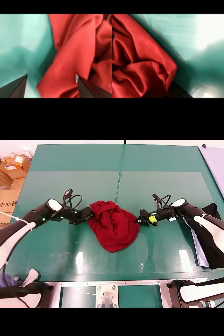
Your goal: Fold the shirts.
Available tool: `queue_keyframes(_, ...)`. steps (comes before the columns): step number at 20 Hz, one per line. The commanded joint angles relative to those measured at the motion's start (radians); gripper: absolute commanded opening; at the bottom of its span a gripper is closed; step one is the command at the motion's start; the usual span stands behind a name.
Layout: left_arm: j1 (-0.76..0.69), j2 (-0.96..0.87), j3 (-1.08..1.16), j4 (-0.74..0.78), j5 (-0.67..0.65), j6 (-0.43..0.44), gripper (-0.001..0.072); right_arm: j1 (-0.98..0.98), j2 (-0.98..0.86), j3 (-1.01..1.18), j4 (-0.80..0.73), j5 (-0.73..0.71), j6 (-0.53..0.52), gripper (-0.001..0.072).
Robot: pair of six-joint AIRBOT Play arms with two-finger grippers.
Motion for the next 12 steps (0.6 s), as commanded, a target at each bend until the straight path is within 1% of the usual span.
queue_keyframes(1, 0.001, -0.044, -0.003, -0.254, 0.079, 0.174, 0.0657, 0.0, -0.006, 0.002, 0.011, -0.011, -0.028, 0.0016)
queue_keyframes(2, 0.001, -0.044, -0.002, -0.297, 0.075, 0.214, 0.0442, -0.001, -0.006, 0.002, 0.012, -0.011, -0.028, 0.0016)
queue_keyframes(3, 0.001, -0.044, -0.002, -0.325, 0.046, 0.259, 0.0251, -0.001, -0.005, 0.002, 0.011, -0.011, -0.028, 0.0016)
queue_keyframes(4, 0.001, -0.044, -0.002, -0.327, 0.008, 0.285, 0.0074, -0.002, -0.002, 0.002, 0.011, -0.01, -0.029, 0.0016)
queue_keyframes(5, 0.001, -0.043, -0.002, -0.326, -0.037, 0.289, 0.0023, -0.005, 0.002, 0.005, 0.011, -0.002, -0.028, 0.0015)
queue_keyframes(7, 0.014, -0.008, 0.002, -0.307, -0.1, 0.289, 0.0022, -0.024, 0.015, 0.033, 0.011, 0.044, -0.029, 0.0015)
queue_keyframes(9, 0.034, 0.073, 0.03, -0.266, -0.127, 0.283, 0.0021, -0.064, 0.053, 0.093, 0.012, 0.12, -0.027, 0.0015)
queue_keyframes(12, 0.078, 0.29, 0.119, -0.141, -0.133, 0.202, 0.0021, -0.14, 0.196, 0.21, 0.027, 0.211, -0.019, 0.0015)
